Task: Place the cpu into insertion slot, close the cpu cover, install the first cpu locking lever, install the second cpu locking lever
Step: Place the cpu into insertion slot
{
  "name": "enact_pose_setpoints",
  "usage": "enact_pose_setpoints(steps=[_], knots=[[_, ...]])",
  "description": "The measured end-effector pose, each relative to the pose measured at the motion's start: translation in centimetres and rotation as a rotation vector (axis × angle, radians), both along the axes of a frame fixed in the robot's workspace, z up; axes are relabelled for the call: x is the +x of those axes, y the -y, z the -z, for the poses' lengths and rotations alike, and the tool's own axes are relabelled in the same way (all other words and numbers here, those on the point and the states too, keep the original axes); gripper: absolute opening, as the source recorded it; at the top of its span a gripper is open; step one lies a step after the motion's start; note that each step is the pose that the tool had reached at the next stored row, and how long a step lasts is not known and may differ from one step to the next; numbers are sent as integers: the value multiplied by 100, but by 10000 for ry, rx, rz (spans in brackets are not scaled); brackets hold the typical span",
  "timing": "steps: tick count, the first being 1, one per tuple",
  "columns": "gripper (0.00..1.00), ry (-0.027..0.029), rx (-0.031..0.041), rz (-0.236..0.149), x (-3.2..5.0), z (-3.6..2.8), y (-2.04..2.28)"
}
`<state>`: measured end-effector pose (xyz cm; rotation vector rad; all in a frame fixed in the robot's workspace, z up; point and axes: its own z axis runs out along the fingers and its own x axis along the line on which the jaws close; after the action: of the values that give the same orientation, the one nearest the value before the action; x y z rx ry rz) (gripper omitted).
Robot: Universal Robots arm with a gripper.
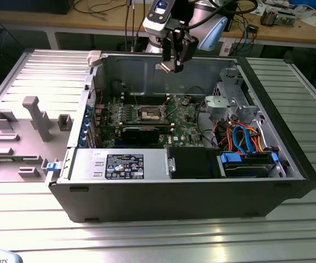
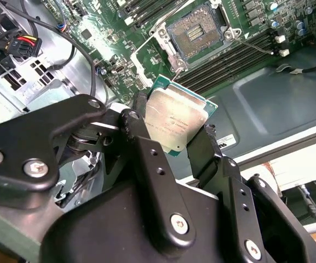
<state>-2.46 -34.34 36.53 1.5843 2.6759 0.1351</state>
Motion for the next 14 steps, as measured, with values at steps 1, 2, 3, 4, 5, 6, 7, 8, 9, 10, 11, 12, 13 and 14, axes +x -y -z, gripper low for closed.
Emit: enact_pose_setpoints(steps=[1,2,3,4,5,6,7,8,9,10,11,12,13,14], knots=[[54,0,1,0,0,0,0],[54,0,1,25,-3,0,0],[54,1,1,118,-5,1,0],[54,1,3,229,-5,3,0],[54,1,2,389,-5,5,0],[54,0,1,499,-5,6,0],[54,0,1,649,-6,8,0],[54,0,1,748,-6,9,0],[54,-1,-1,869,-7,10,0],[54,-1,0,941,-7,10,0],[54,-1,0,982,-7,10,0],[54,0,0,1000,-7,11,0],[54,0,1,1007,-7,11,0],[54,0,0,1008,-7,11,0]])
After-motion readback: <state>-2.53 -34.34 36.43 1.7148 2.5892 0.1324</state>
